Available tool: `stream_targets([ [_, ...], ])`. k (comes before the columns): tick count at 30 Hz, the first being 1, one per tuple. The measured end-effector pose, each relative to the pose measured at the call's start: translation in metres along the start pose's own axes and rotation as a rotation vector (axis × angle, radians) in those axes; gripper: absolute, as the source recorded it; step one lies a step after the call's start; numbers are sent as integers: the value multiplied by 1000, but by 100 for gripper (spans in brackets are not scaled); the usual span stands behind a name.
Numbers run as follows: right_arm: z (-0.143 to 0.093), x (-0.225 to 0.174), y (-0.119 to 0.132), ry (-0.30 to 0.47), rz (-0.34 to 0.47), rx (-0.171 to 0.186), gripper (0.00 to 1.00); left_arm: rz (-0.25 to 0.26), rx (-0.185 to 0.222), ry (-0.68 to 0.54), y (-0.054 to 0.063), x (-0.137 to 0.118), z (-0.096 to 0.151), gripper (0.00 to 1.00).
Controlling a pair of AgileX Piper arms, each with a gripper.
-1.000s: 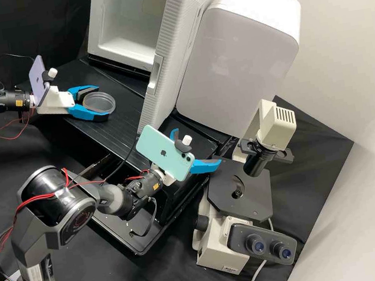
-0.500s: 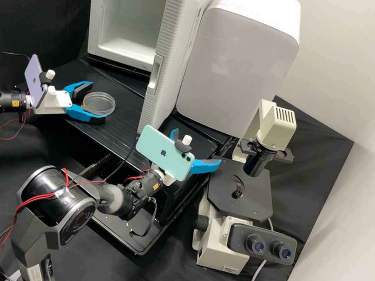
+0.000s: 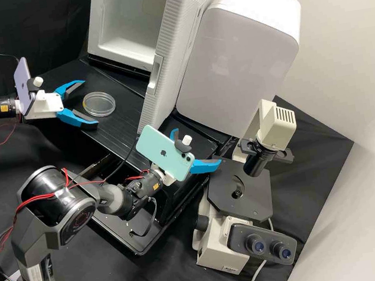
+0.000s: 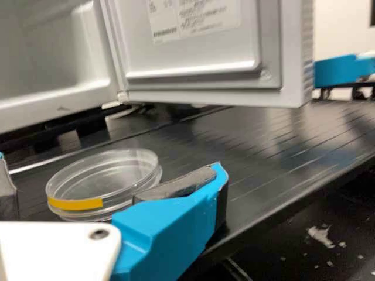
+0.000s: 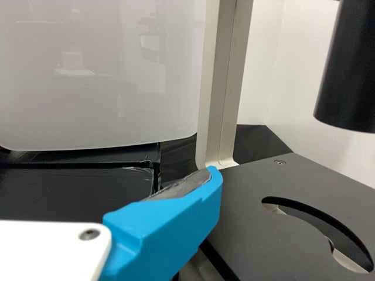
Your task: Take the petri dish out of the incubator
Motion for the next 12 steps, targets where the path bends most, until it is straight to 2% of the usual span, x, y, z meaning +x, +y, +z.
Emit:
stream_targets([
  [5,0,0,0,0,0,0,100,38,-25,-6,-3,-9,2,100],
  [12,0,0,0,0,0,0,100,51,-59,50,-4,-13,-1,100],
])
